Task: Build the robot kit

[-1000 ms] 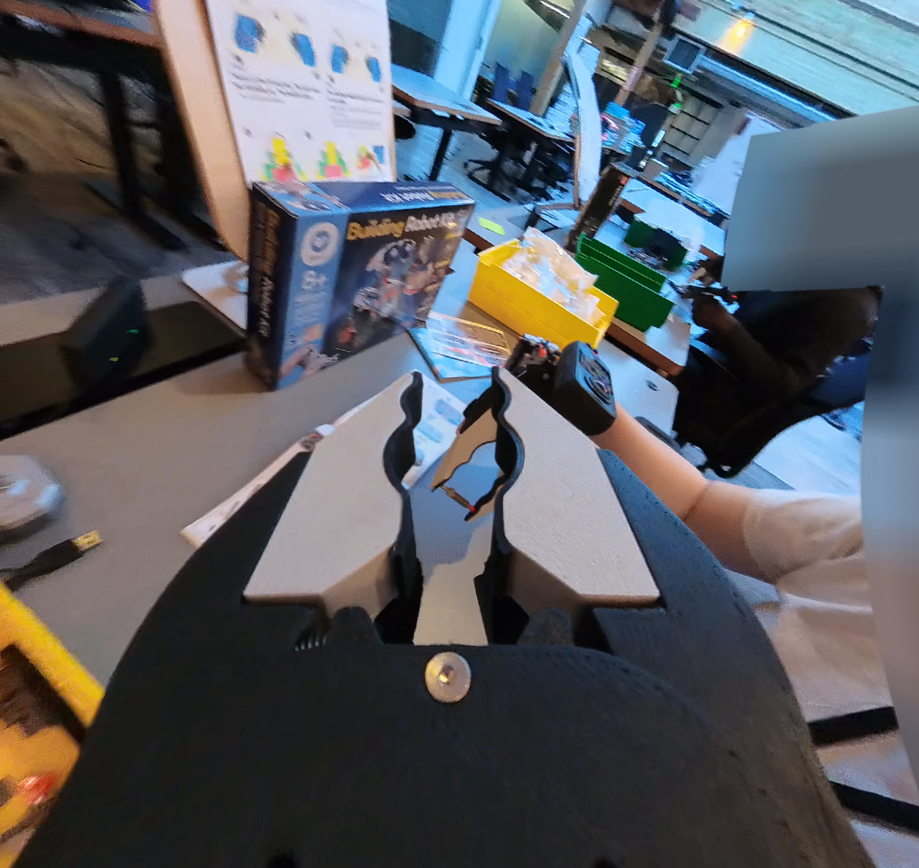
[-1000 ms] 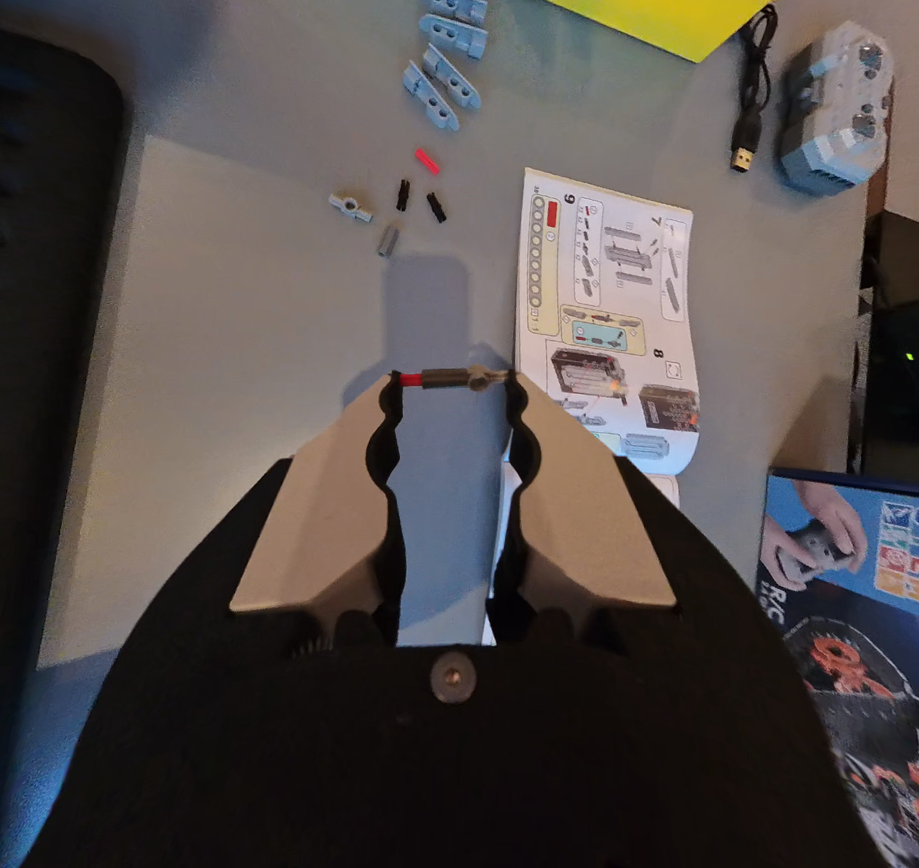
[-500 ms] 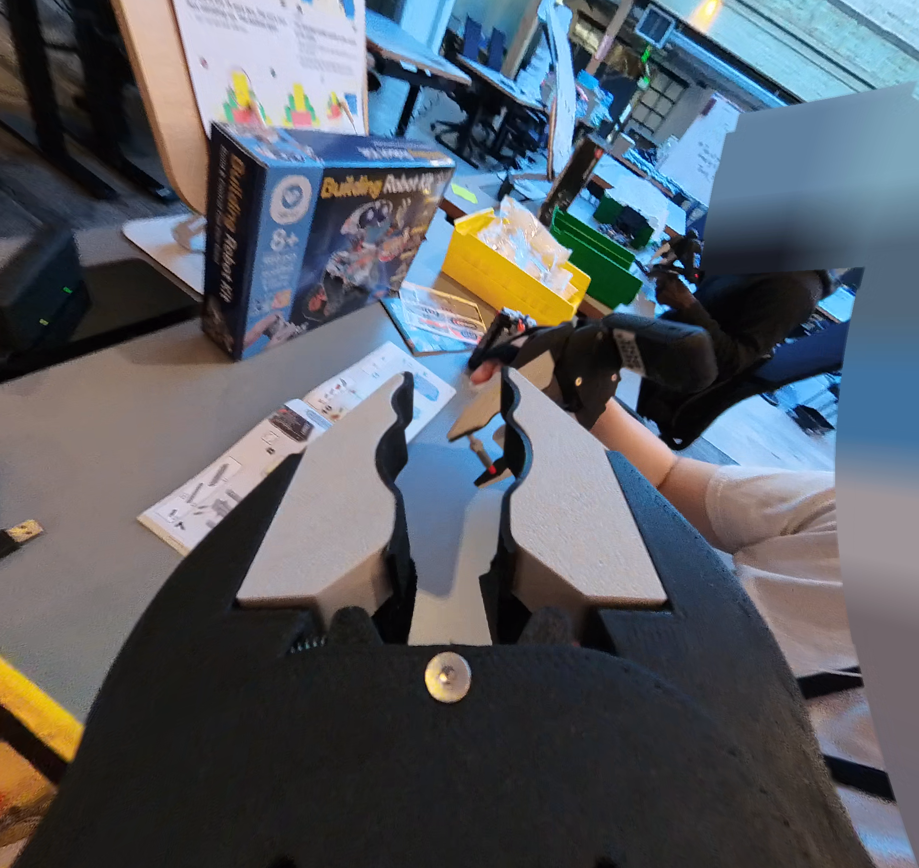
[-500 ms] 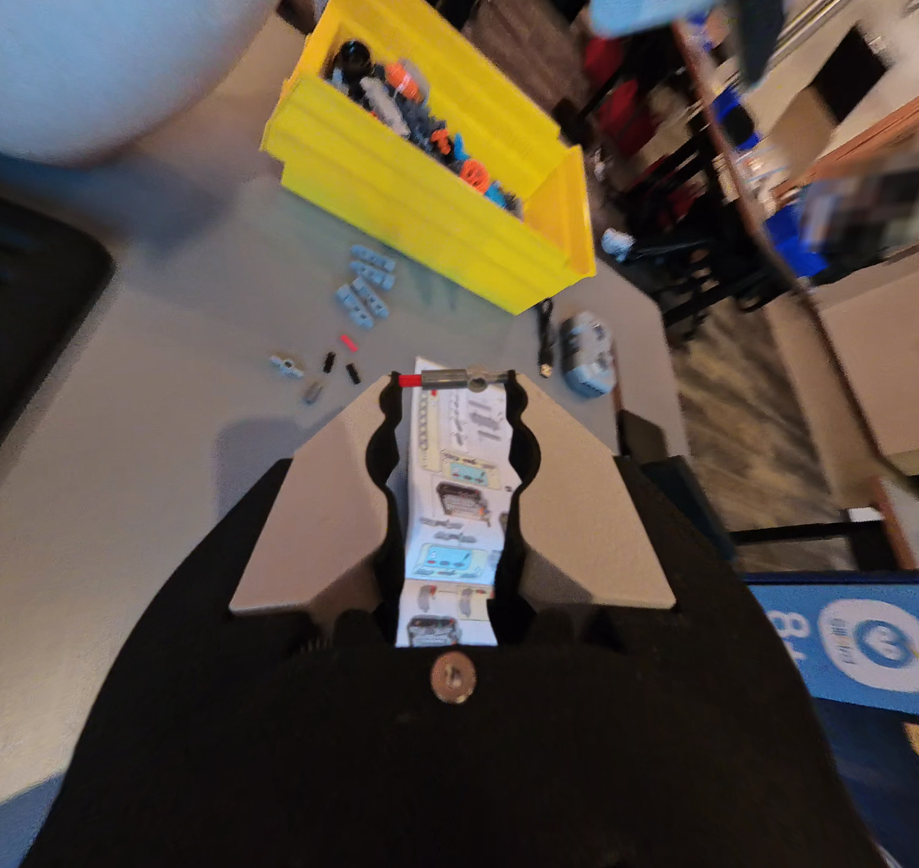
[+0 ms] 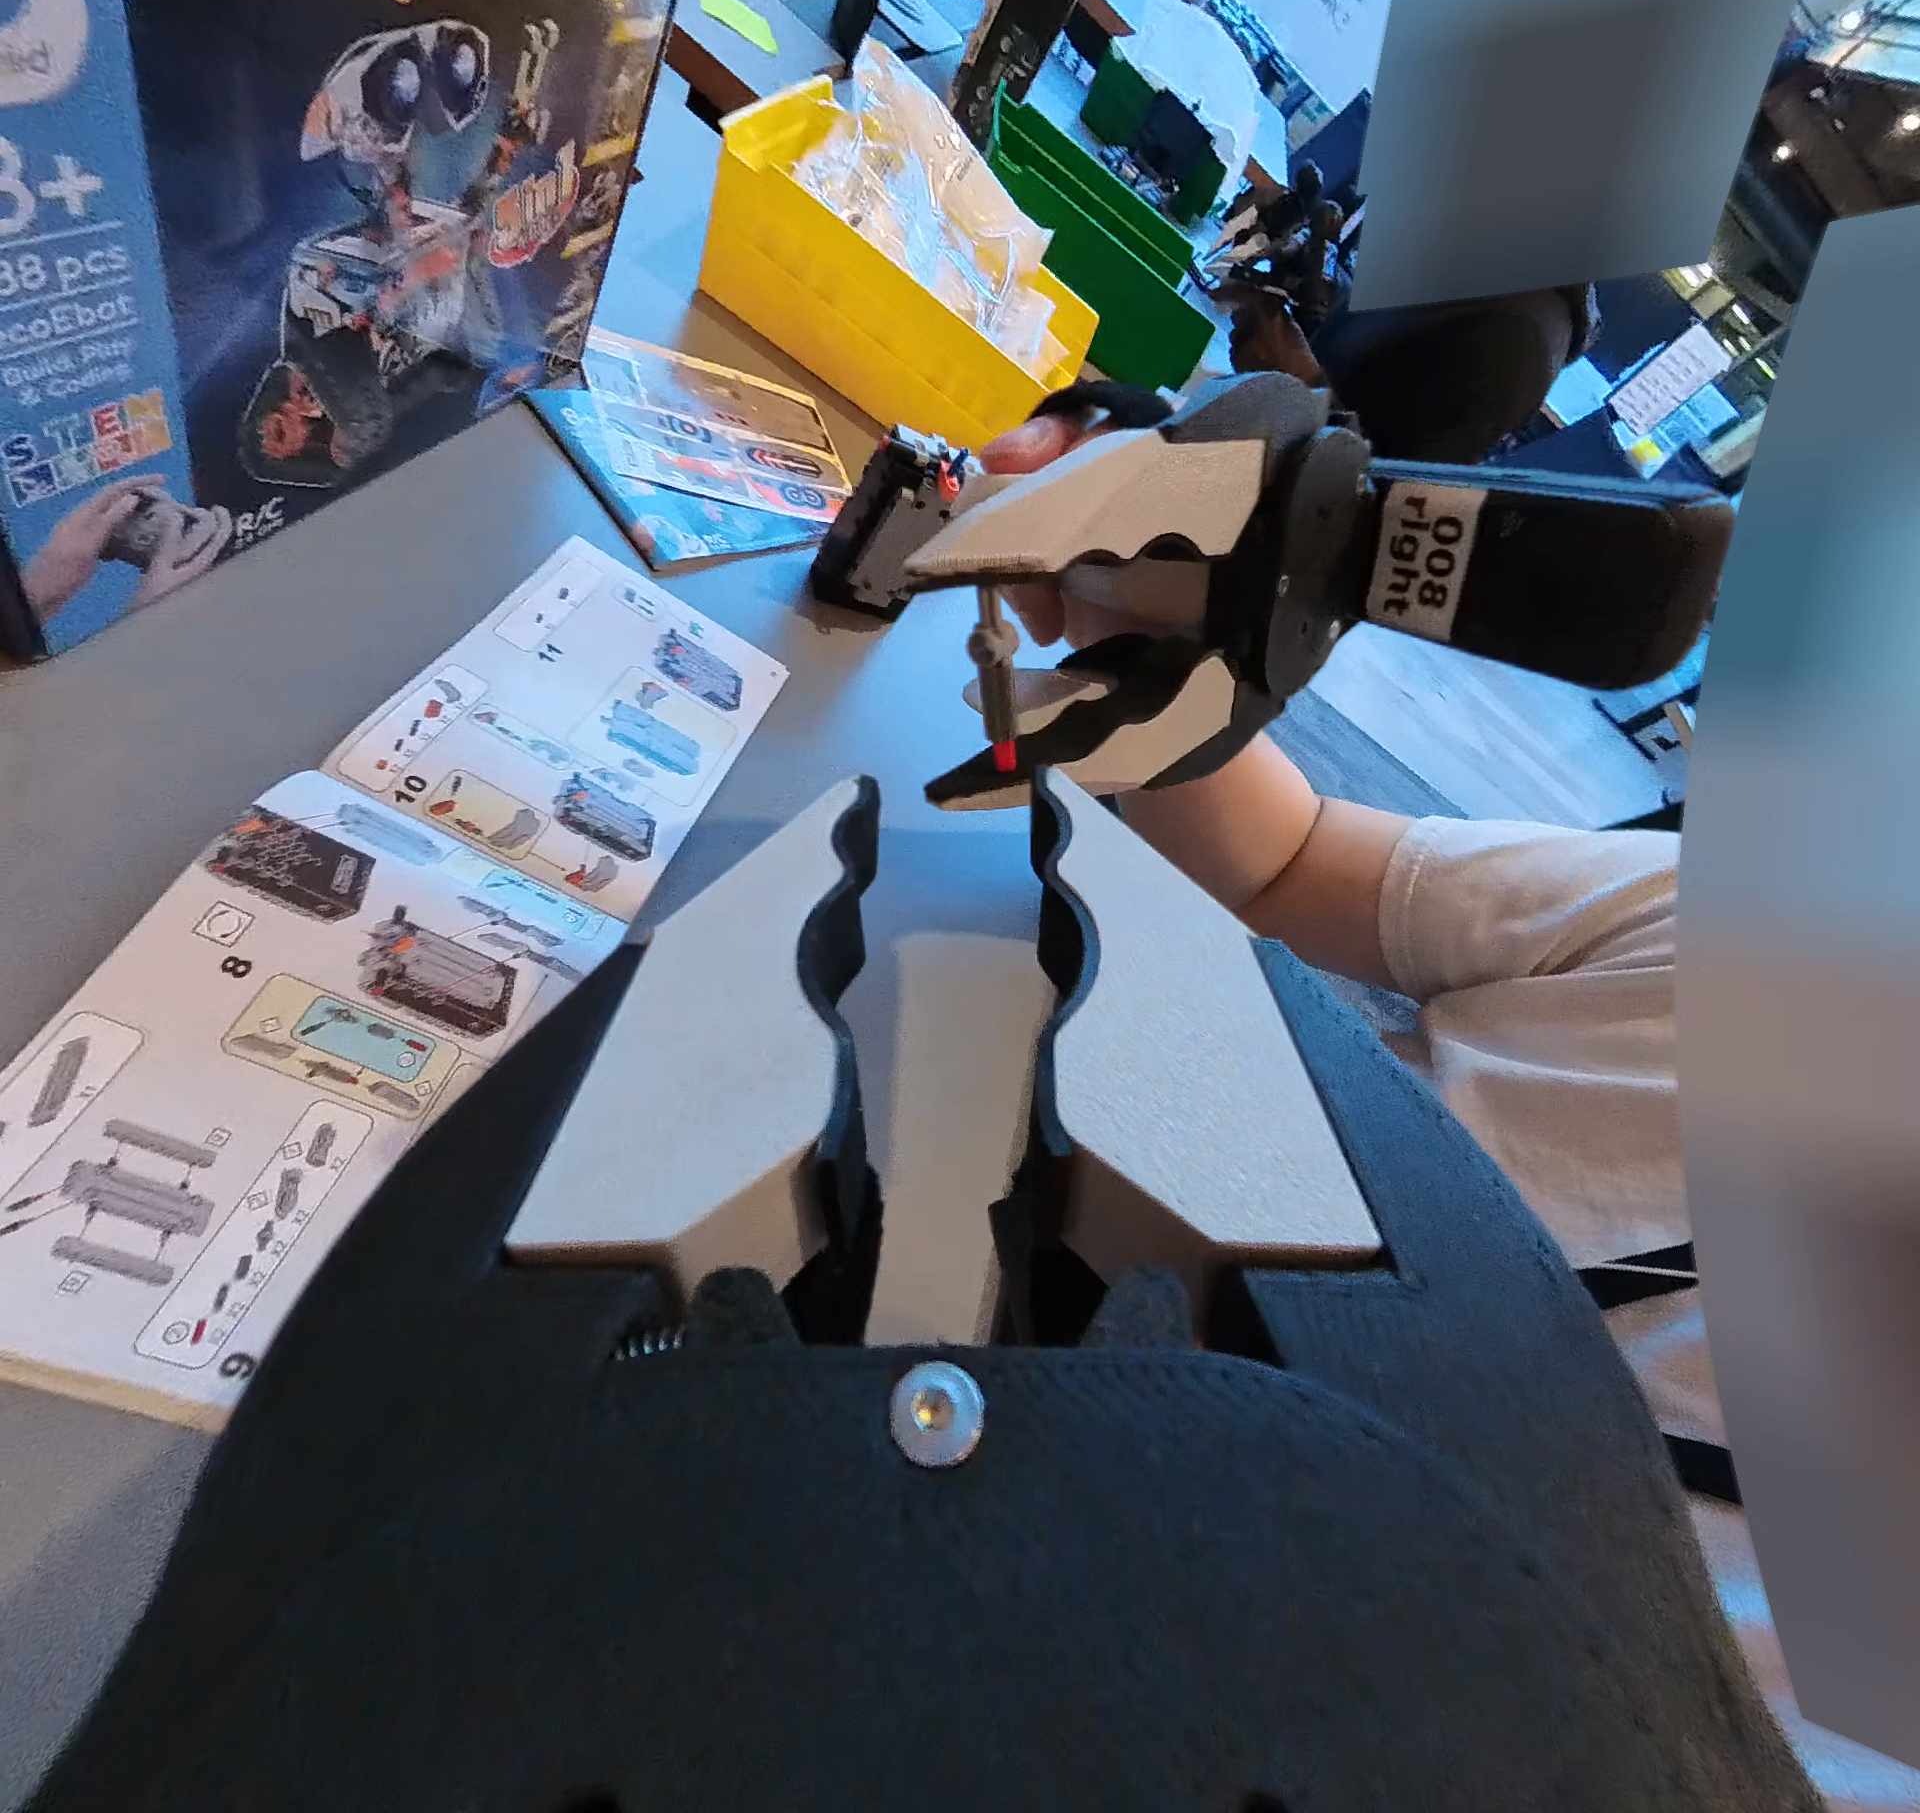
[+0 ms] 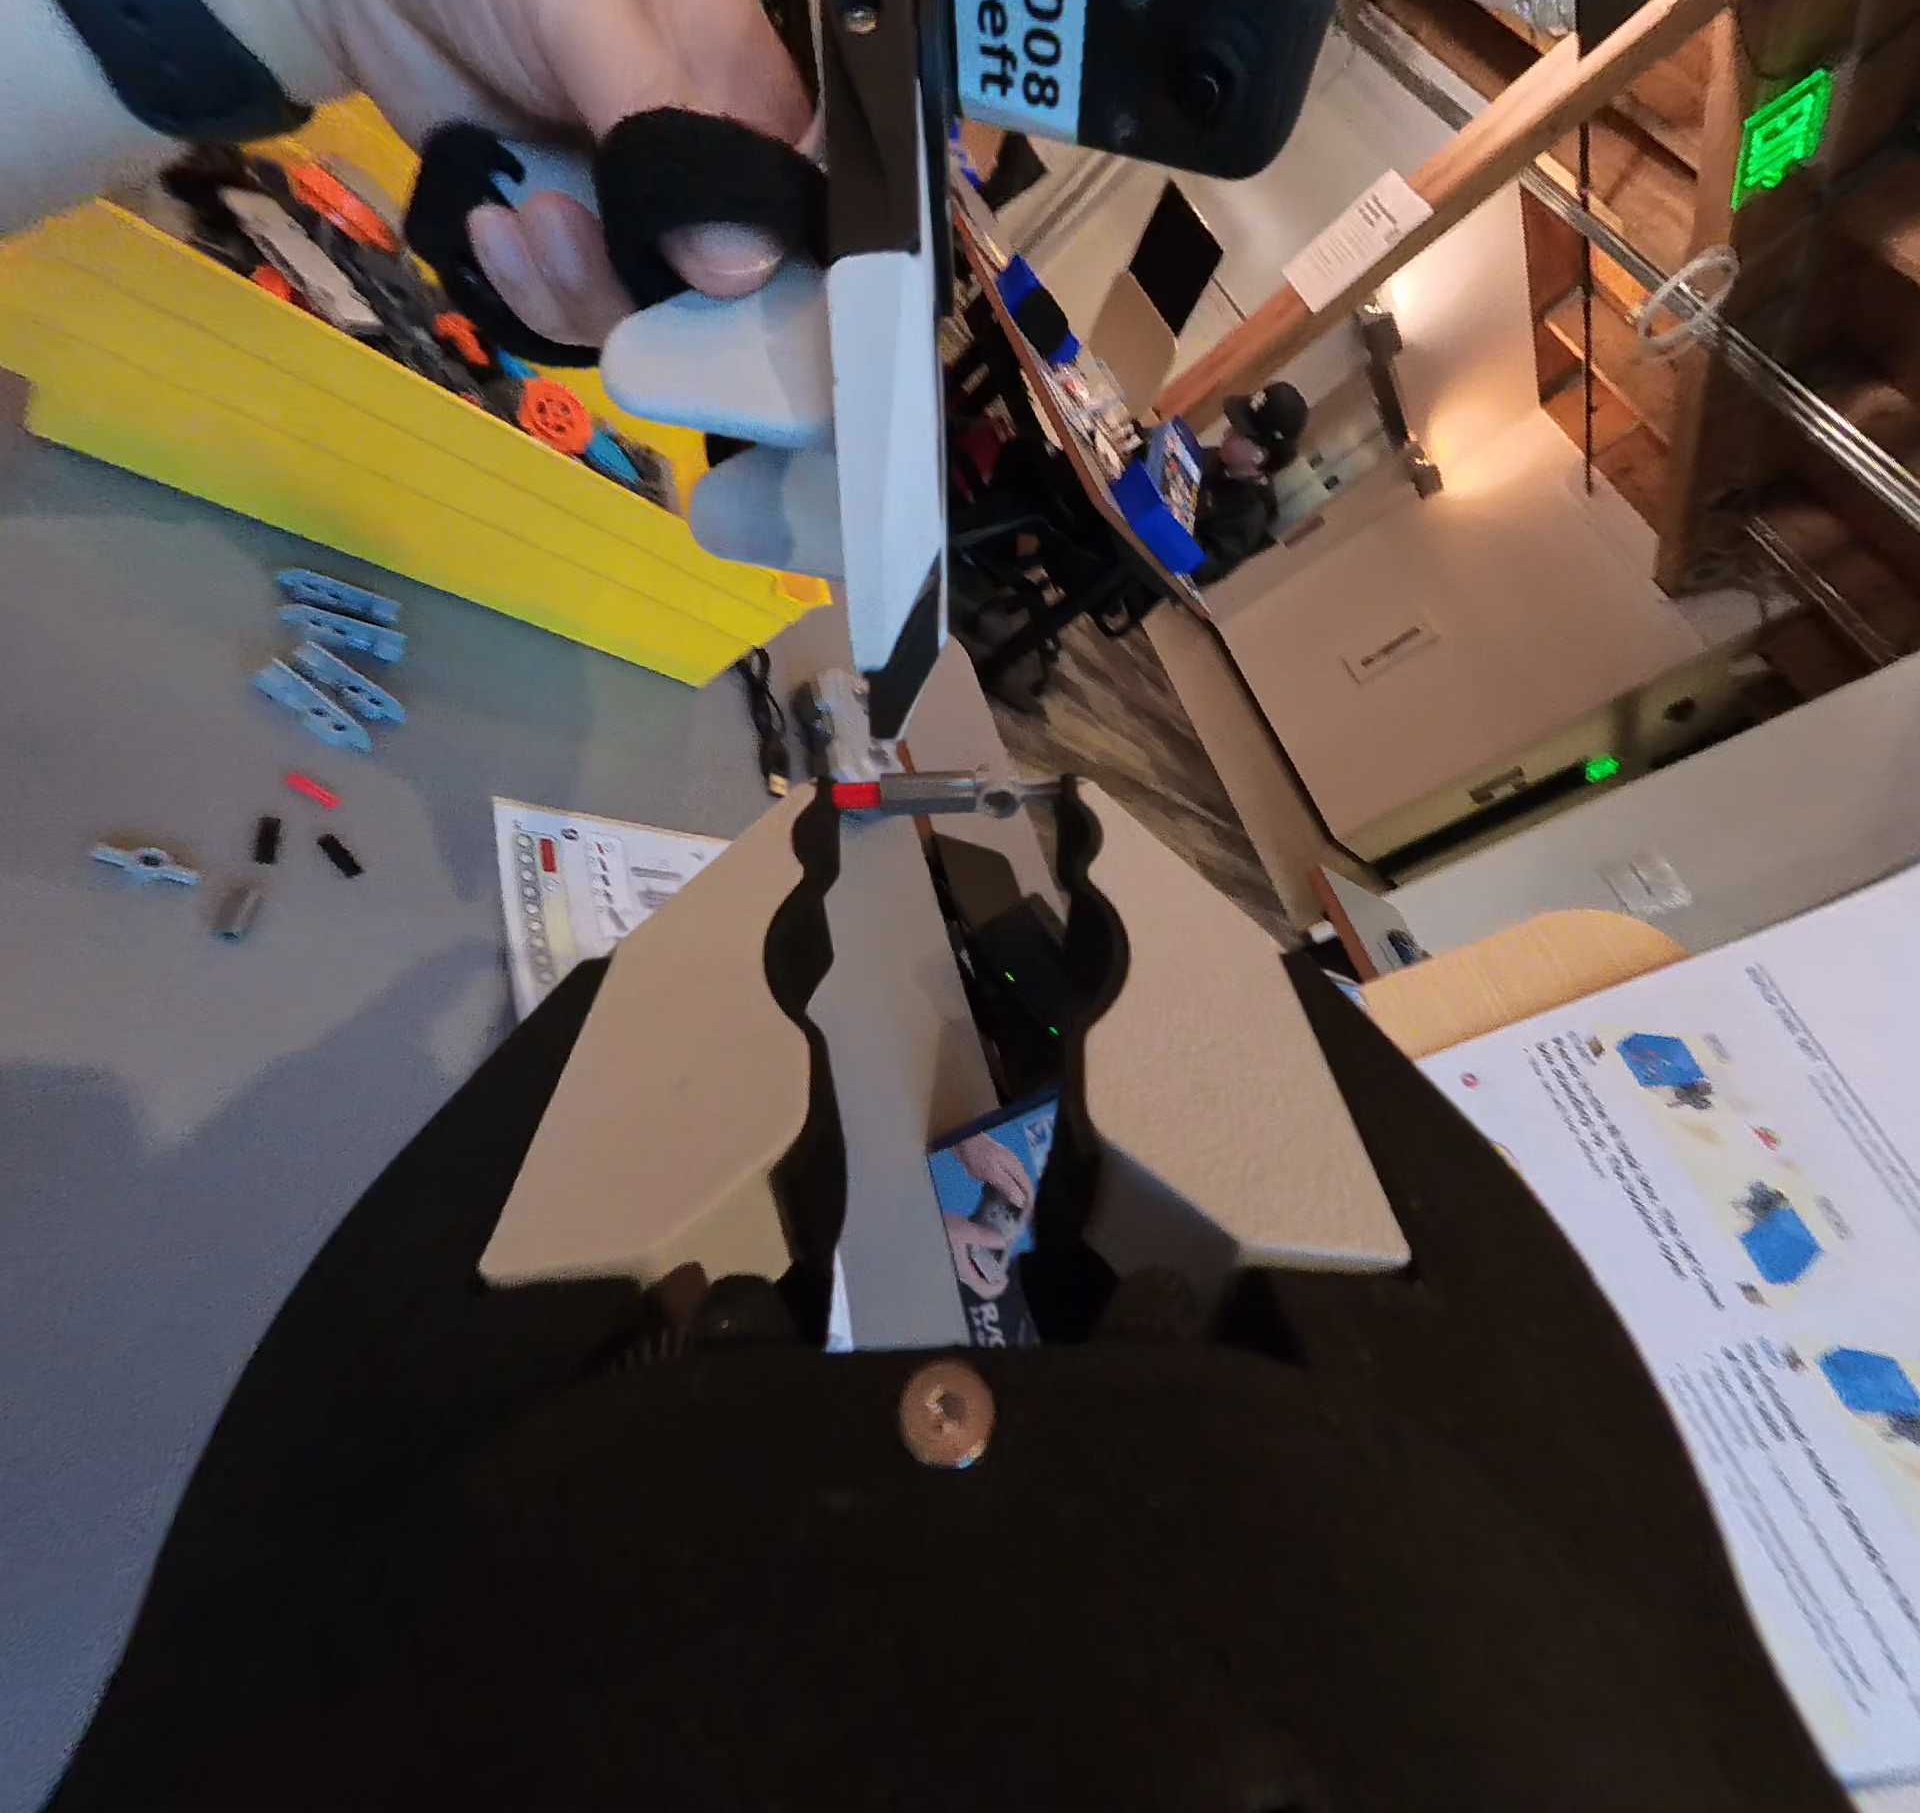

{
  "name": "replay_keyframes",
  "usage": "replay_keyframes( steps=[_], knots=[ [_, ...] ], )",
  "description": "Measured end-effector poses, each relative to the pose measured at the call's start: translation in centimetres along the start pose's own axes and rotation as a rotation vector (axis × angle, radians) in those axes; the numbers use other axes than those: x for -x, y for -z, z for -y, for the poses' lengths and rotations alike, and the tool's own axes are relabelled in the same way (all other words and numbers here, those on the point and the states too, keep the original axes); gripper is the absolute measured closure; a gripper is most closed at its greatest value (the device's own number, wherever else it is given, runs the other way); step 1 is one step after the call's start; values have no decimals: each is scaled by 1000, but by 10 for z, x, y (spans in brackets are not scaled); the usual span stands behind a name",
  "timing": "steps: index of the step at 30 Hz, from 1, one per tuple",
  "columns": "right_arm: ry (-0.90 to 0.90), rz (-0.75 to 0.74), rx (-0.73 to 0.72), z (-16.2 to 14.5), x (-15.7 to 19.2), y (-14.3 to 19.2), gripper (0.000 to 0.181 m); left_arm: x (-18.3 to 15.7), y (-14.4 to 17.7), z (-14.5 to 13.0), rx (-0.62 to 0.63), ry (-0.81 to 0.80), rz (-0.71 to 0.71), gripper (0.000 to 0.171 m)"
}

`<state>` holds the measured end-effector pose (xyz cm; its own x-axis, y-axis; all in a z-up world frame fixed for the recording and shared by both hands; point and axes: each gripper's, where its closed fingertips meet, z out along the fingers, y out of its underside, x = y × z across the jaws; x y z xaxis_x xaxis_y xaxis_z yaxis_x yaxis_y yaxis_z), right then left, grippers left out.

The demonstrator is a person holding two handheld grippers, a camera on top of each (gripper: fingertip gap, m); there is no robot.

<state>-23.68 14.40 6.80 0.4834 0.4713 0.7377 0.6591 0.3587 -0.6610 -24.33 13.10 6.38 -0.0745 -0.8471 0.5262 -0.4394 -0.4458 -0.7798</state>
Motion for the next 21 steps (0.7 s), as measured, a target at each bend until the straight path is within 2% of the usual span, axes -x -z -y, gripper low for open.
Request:
replay_keyframes(
  steps=[7, 9, 13, 18, 21],
  knots=[
    [80, -51, 112, -8, 2, -11, 140, 2, -18, 4, -1, -5, -16, 153],
    [93, -54, 126, -9, 5, -13, 140, 6, -21, -2, 36, -16, 3, 165],
    [125, -62, 138, -11, 7, -16, 140, 9, -22, -6, 72, -57, 35, 167],
    [-28, -43, 70, -5, -3, -10, 130, 10, -9, 3, 13, -81, 62, 167],
    [-331, 35, -40, -2, -14, -1, 132, 13, 5, 21, -90, -165, 138, 167]
  ],
)
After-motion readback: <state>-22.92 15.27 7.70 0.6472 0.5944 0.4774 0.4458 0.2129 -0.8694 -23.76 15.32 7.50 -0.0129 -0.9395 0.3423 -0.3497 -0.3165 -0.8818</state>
